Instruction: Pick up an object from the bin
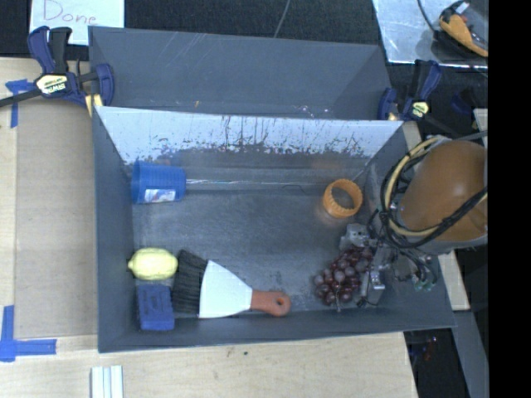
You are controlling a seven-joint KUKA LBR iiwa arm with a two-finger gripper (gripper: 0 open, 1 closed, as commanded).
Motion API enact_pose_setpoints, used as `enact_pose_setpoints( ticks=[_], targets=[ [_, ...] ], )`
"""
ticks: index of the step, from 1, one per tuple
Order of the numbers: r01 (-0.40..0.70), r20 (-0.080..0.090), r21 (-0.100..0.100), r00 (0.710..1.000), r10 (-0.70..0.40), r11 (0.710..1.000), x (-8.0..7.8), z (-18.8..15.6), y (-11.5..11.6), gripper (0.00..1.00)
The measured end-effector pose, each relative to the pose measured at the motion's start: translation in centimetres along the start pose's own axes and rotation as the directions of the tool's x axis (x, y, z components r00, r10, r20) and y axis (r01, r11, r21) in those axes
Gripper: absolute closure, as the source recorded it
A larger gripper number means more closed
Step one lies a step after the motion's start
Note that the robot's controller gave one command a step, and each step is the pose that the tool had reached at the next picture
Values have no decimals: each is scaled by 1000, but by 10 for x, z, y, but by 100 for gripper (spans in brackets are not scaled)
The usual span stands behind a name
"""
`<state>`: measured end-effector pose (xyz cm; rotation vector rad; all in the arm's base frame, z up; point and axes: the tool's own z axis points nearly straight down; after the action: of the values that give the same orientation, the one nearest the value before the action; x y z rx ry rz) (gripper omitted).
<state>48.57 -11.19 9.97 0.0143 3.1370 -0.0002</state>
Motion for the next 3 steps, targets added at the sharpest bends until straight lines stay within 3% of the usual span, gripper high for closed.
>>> enact_pose_setpoints(
  ticks=[1,2,3],
  targets=[
    [-93,4,2,996,93,996,-3,24,-6,0],
    [-49,5,2,999,49,999,-14,30,12,100],
    [-48,5,2,999,48,999,-14,30,12,100]
  ],
)
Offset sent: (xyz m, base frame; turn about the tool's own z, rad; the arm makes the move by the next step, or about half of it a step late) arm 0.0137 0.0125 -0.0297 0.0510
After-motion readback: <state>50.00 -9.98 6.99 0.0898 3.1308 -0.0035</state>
